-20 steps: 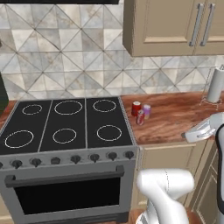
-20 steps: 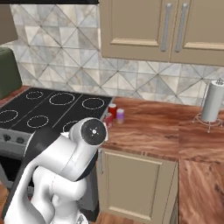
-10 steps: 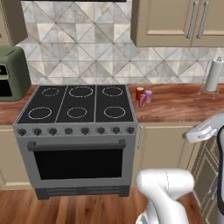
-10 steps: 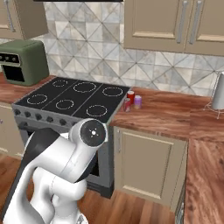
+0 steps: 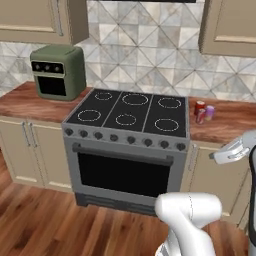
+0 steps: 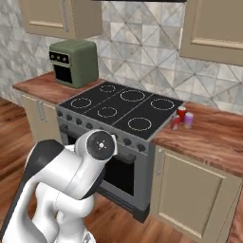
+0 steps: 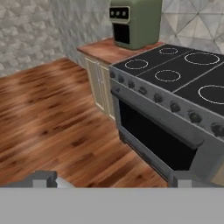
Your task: Four empty soda cans are scattered around the kitchen. Gather all the cans and cluster them next to the stove for recycling.
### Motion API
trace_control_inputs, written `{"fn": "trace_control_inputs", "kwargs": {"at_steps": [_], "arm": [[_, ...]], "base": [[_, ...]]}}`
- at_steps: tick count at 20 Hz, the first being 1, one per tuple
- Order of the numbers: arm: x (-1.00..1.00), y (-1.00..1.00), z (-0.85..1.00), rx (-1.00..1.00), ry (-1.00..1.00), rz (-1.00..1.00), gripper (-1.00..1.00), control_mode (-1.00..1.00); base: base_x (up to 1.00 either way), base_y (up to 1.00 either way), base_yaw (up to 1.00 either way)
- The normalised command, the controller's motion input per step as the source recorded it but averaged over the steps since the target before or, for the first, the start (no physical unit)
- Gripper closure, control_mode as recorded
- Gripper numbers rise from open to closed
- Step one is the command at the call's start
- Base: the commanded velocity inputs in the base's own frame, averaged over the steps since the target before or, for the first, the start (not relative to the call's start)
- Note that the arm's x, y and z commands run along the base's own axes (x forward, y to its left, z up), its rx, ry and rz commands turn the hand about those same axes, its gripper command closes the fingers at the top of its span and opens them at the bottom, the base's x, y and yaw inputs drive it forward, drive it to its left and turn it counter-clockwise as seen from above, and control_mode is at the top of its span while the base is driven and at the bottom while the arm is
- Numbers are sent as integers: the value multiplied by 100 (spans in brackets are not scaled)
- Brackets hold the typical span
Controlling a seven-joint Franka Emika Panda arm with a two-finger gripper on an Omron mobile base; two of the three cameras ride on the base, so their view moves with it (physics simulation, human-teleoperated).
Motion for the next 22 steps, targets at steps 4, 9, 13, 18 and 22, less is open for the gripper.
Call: {"fn": "trace_control_inputs", "kwargs": {"at_steps": [4,9,13,18,22], "arm": [[0,0,0,0,0,0,-100,100],[0,0,0,0,0,0,-100,100],[0,0,0,0,0,0,-100,100],[0,0,0,0,0,0,-100,100],[0,0,0,0,0,0,-100,100]], "base": [[0,14,50],[0,25,47],[0,38,42],[0,43,39],[0,43,39]]}}
